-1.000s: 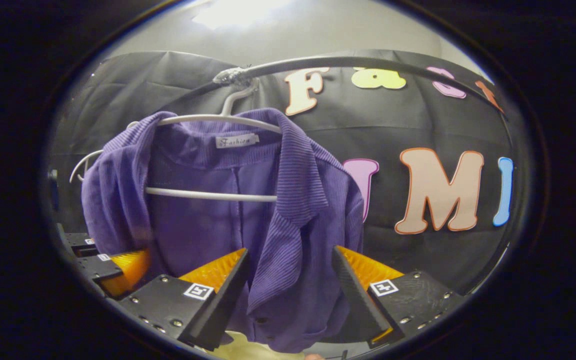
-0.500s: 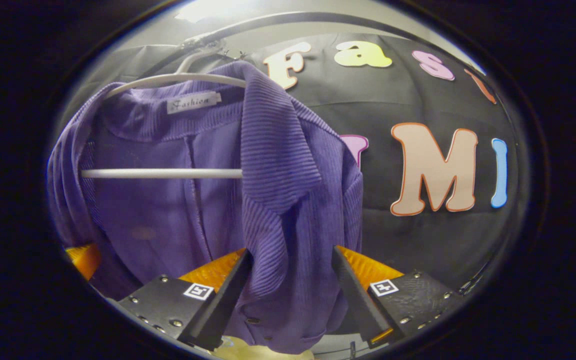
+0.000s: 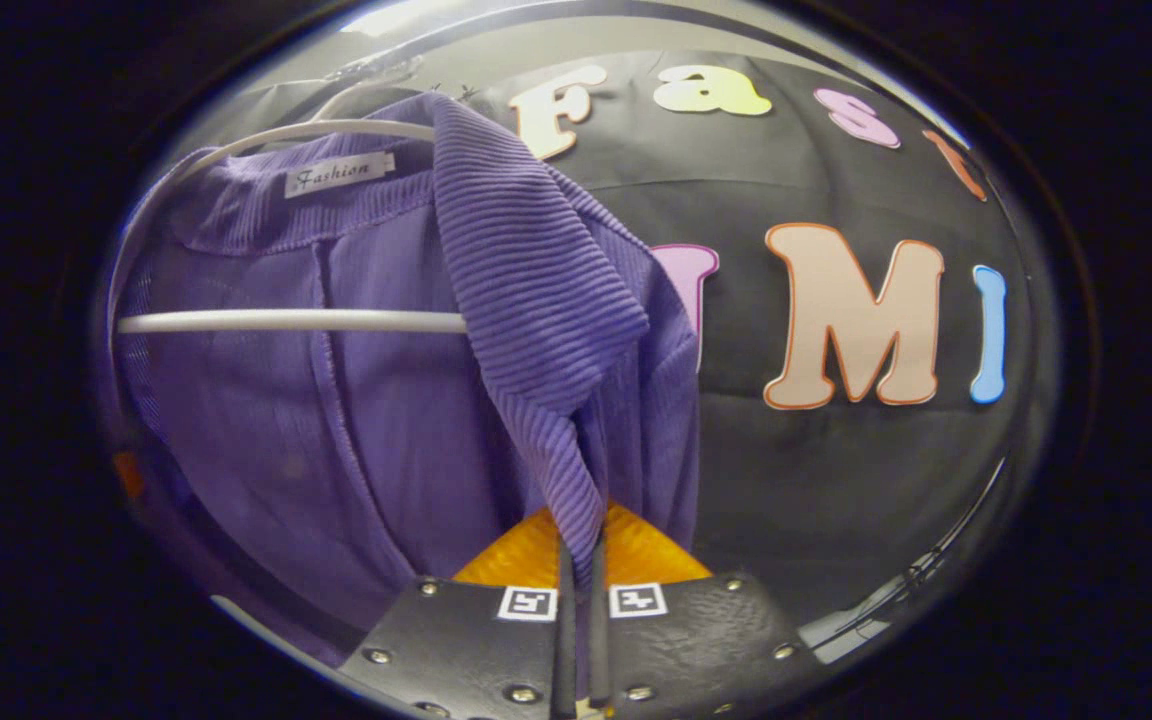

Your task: Grasp the clothes on the hanger with both hands and then place them into the laundry hamper below.

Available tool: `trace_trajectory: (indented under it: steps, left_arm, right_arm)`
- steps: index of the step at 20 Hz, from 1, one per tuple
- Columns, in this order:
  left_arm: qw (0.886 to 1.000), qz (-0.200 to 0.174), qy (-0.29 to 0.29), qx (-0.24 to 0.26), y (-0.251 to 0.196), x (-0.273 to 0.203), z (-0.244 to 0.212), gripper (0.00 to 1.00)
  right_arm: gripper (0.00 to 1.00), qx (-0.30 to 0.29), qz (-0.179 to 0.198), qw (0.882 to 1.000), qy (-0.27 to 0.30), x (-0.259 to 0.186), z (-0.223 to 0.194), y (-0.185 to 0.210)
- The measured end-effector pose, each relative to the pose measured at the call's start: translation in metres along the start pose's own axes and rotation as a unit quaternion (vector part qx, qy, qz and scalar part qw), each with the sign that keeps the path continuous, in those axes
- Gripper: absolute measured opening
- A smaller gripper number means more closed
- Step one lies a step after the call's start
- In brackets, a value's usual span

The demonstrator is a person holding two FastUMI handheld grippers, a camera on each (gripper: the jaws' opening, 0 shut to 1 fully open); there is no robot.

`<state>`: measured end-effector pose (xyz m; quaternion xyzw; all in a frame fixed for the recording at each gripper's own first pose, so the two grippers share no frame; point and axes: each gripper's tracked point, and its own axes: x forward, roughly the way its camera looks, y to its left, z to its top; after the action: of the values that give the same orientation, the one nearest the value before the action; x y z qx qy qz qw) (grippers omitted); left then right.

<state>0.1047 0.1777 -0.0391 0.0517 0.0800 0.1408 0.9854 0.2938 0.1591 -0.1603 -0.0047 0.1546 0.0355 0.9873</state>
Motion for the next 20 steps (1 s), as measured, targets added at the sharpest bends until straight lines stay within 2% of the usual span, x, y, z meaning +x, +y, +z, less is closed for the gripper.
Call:
trace_trajectory:
  steps: [5, 6, 7, 8, 11, 14, 16, 20]
  left_arm:
    - [1.000, 0.007, -0.013, 0.009, 0.010, -0.017, 0.017, 0.02]
    - [1.000, 0.005, -0.018, 0.008, 0.012, -0.021, 0.024, 0.02]
    - [1.000, 0.000, -0.024, 0.001, 0.013, -0.024, 0.030, 0.04]
    - [1.000, -0.003, -0.027, -0.006, 0.013, -0.028, 0.035, 0.05]
    - [0.999, -0.005, -0.035, -0.024, 0.020, -0.037, 0.048, 0.02]
    - [0.997, -0.025, -0.044, -0.050, 0.021, -0.046, 0.061, 0.02]
    - [0.996, -0.027, -0.047, -0.065, 0.029, -0.050, 0.069, 0.05]
    - [0.994, -0.035, -0.061, -0.089, 0.042, -0.058, 0.087, 0.03]
  right_arm:
    - [0.05, -0.016, -0.024, 1.000, -0.012, -0.015, 0.008, -0.018]
    - [0.00, -0.018, -0.031, 0.999, -0.020, -0.018, 0.014, -0.023]
    - [0.00, -0.024, -0.040, 0.998, -0.029, -0.021, 0.020, -0.029]
    - [0.05, -0.033, -0.048, 0.997, -0.041, -0.027, 0.026, -0.035]
    - [0.05, -0.051, -0.065, 0.995, -0.059, -0.028, 0.041, -0.050]
    - [0.05, -0.053, -0.083, 0.993, -0.071, -0.029, 0.054, -0.065]
    - [0.05, -0.057, -0.095, 0.990, -0.083, -0.028, 0.066, -0.076]
    - [0.06, -0.059, -0.107, 0.987, -0.100, -0.022, 0.086, -0.090]
